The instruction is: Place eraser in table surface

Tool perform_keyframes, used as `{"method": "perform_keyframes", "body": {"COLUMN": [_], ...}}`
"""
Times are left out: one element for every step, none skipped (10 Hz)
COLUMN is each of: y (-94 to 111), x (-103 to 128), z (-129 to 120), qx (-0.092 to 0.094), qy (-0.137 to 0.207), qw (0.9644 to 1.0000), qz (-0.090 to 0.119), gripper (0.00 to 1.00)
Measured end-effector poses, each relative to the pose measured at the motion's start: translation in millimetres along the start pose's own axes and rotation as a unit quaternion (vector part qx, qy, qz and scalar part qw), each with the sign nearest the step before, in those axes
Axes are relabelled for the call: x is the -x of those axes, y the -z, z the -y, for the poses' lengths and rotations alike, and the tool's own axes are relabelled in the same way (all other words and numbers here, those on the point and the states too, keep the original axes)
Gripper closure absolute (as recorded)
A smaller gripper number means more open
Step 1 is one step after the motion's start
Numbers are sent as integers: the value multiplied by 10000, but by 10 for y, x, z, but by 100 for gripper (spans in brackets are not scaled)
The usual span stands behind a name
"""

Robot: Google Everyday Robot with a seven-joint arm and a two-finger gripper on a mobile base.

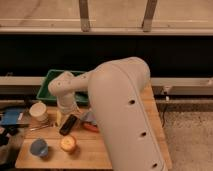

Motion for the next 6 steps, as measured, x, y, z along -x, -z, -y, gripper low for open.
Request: {"method": "perform_keyframes", "body": {"y": [-52,-101,-135,-160,-168,-185], "x": [0,-1,-3,-10,-15,-18], "z": [0,-20,-43,-47,-61,-102], "qx": [88,162,231,267,296,308], "qy": [-75,-118,-154,-183,-216,-225], "qw": [9999,9998,9996,9994,9993,9992], "qz": [-39,-71,-88,-95,-92,-107], "gripper": [20,20,20,20,20,20]}}
